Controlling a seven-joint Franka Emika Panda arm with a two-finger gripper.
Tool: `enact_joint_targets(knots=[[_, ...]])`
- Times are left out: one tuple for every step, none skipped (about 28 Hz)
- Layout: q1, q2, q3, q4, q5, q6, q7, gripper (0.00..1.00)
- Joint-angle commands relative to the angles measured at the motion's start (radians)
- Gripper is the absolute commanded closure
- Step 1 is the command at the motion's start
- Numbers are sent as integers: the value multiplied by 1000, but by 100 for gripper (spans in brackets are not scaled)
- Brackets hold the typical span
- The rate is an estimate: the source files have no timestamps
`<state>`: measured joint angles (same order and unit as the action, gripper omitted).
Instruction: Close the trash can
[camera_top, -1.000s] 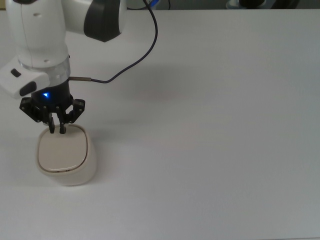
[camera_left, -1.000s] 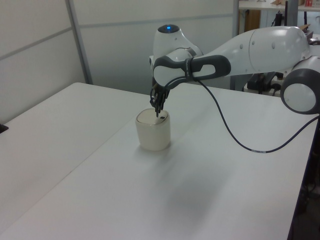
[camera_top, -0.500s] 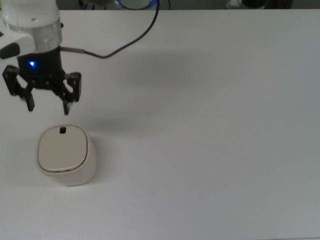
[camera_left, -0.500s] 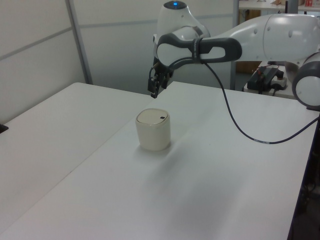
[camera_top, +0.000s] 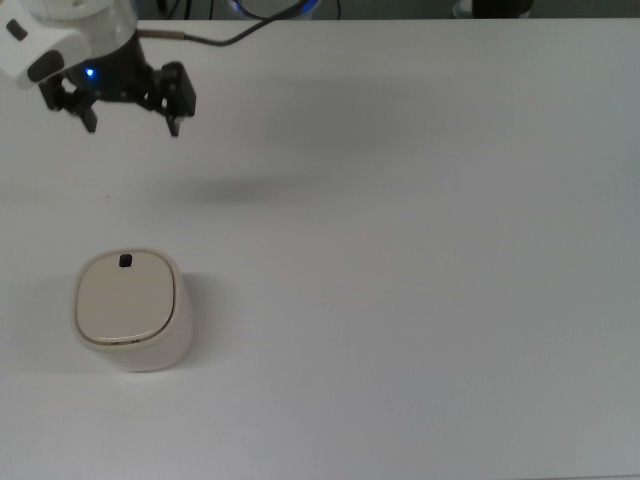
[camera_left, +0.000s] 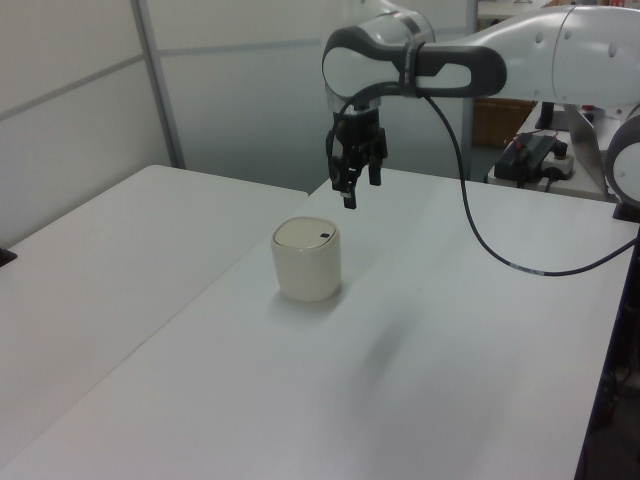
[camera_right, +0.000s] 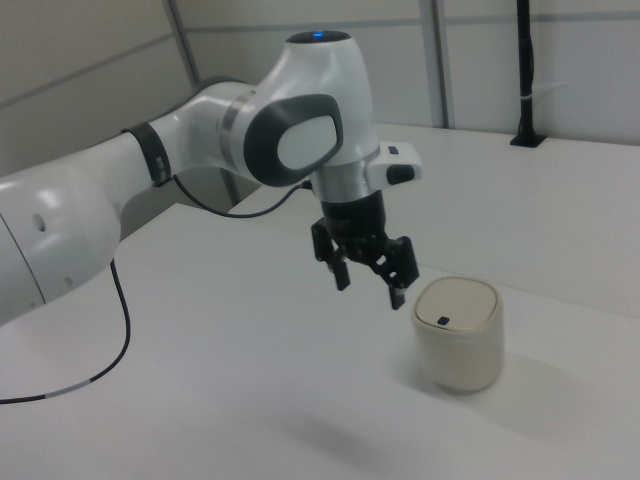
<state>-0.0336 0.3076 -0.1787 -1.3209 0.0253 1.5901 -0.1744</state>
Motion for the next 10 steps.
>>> enact_joint_targets(knots=[[9,-22,19,17,22,-99,-11,0],[9,-27,22,17,24,-101,-11,0],[9,-30,22,17,24,-101,-11,0],[9,-33,22,17,25,-102,-11,0],[9,-33,22,17,25,-102,-11,0],[9,-33,22,17,25,-102,-11,0],[9,-33,22,17,25,-102,-11,0],[9,-33,22,17,25,-102,-11,0],[9,-33,22,17,24,-102,-11,0],[9,-33,22,17,24,-101,-11,0]])
